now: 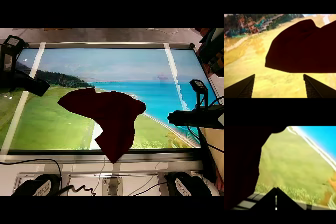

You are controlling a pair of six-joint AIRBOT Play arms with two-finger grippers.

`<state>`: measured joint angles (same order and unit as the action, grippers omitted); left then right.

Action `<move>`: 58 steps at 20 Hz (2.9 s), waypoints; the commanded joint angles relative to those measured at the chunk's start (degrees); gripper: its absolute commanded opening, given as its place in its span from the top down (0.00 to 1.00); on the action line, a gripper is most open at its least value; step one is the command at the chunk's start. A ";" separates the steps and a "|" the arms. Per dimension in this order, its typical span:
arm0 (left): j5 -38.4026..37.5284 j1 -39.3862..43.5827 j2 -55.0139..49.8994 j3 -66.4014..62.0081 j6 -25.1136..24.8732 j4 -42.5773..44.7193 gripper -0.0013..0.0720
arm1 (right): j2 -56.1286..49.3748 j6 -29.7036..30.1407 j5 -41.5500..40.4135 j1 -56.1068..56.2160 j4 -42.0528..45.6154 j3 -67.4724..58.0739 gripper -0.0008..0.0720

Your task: Fold the clothes and pants, and hang the long-sleeved shirts on hangers.

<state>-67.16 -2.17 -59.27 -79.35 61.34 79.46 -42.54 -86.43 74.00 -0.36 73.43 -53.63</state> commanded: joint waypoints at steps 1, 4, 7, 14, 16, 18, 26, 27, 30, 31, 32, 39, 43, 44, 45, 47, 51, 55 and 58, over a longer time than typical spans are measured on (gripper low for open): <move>0.02 -0.07 0.00 -0.02 -0.02 0.00 0.02 | -1.60 2.95 -6.51 0.04 1.64 4.20 0.96; 0.02 -0.07 0.00 -0.02 0.00 0.00 0.02 | -6.60 9.55 -7.76 0.04 -8.87 15.21 0.96; 0.00 -0.07 0.00 -0.02 0.00 0.00 0.02 | -12.70 14.08 -14.75 0.07 -28.22 23.65 0.36; -0.02 -0.04 0.00 0.00 0.00 -7.10 0.02 | -29.90 21.75 -21.29 4.42 -44.98 24.46 0.37; -1.40 -0.04 0.00 0.00 0.02 -7.52 0.02 | -32.48 23.10 -22.47 6.64 -45.83 23.54 0.37; -1.46 -0.07 -0.20 0.24 0.02 -7.50 0.05 | -34.18 23.04 -24.22 8.63 -45.97 21.86 0.41; -1.53 -0.74 -6.32 0.42 7.19 2.71 0.35 | -30.67 21.00 -18.69 5.35 -29.29 10.69 0.96; -1.68 -1.36 -7.32 0.42 8.13 3.02 0.35 | -28.35 18.25 -16.61 3.52 -24.37 9.51 0.96; -5.18 -3.48 -11.15 0.79 8.76 2.99 0.35 | -19.26 16.41 -12.35 -3.15 -14.19 9.18 0.96; -6.01 -4.31 -12.55 1.73 8.76 2.78 0.35 | -16.76 16.39 -10.51 -5.25 -11.89 9.18 0.96; -6.19 -5.14 -13.79 3.28 8.74 1.84 0.35 | -14.80 16.41 -9.38 -7.06 -10.80 9.27 0.96; -4.66 -12.92 -22.14 22.86 -4.96 -24.79 0.35 | -12.63 16.41 -10.40 -8.85 -13.97 9.77 0.96; 4.17 -11.82 -28.13 27.08 -9.33 -31.65 0.35 | -12.63 16.41 -11.93 -8.85 -17.40 9.75 0.96; 5.97 -11.30 -29.92 27.08 -9.33 -33.27 0.35 | -12.63 16.41 -11.96 -8.85 -18.36 9.75 0.96; 7.65 -10.97 -31.30 27.08 -9.35 -34.75 0.35 | -12.63 16.41 -11.96 -8.85 -19.10 9.75 0.96; 11.87 -10.43 -32.83 27.06 -10.10 -38.12 0.36 | -12.63 16.41 -12.07 -8.85 -20.02 9.75 0.96; 17.53 -10.54 -32.74 25.29 -12.13 -43.41 0.91 | -12.63 16.44 -12.17 -8.85 -20.15 9.75 0.96; 15.52 -10.56 -29.53 18.23 -12.35 -43.54 0.96 | -12.46 16.48 -13.49 -8.87 -20.13 8.35 0.96; 14.58 -10.56 -21.03 12.37 -12.98 -43.52 0.96 | -12.46 16.48 -13.55 -8.87 -20.11 2.10 0.96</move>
<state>-52.10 -12.73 -85.82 -62.35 49.12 36.91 -55.05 -70.04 60.88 -9.19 53.45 -47.44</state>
